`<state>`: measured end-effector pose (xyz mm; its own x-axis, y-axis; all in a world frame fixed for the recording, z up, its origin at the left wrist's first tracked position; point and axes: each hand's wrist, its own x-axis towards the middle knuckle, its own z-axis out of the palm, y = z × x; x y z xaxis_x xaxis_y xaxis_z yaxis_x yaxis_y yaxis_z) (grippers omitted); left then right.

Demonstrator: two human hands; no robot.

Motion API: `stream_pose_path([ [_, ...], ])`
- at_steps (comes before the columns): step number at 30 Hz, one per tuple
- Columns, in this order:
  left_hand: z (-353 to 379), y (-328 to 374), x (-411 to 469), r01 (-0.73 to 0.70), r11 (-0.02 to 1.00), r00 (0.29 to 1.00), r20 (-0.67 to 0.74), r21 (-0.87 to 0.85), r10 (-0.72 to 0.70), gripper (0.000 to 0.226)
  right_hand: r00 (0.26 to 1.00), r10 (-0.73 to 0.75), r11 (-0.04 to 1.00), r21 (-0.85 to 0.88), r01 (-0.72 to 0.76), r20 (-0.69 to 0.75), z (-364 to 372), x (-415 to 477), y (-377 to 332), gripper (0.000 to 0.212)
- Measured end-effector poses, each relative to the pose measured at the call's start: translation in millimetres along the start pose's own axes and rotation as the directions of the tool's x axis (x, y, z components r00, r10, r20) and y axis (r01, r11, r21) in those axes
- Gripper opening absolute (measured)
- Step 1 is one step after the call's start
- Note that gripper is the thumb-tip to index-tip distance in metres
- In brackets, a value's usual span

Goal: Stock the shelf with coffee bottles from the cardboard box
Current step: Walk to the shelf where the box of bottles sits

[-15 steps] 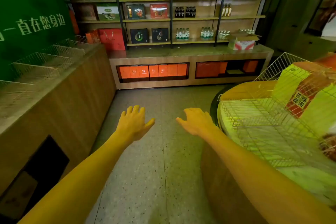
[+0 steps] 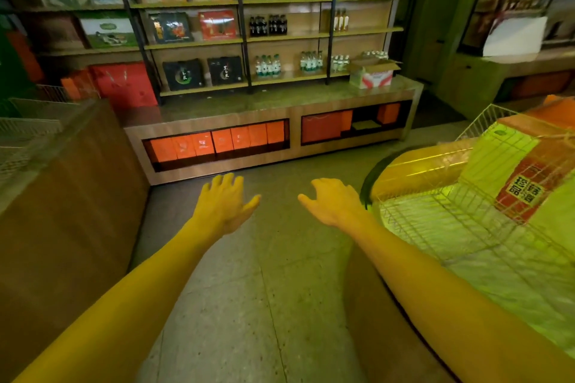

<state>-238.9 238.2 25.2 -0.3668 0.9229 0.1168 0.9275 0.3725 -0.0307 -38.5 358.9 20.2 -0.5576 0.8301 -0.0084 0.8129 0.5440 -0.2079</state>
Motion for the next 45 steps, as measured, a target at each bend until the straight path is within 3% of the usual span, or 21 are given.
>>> stream_pose_path([
  [11,53,-2,244,-0.111,0.994,0.994,0.01,-0.014,0.111,0.065,0.994,0.103,0.995,0.007,-0.103,0.024,14,226,46,0.066],
  [22,77,26,527,-0.194,0.977,0.981,-0.002,-0.085,0.195,0.069,0.988,0.156,0.988,0.0,-0.156,0.016,-19,467,122,0.063],
  [32,131,77,791,-0.361,0.93,0.933,-0.017,-0.077,0.36,0.065,0.951,0.31,0.95,0.016,-0.311,0.01,-16,692,213,0.065],
  [45,149,186,1143,-0.544,0.832,0.837,0.001,-0.109,0.547,0.067,0.857,0.51,0.86,0.076,-0.505,-0.074,-78,962,363,0.062],
])
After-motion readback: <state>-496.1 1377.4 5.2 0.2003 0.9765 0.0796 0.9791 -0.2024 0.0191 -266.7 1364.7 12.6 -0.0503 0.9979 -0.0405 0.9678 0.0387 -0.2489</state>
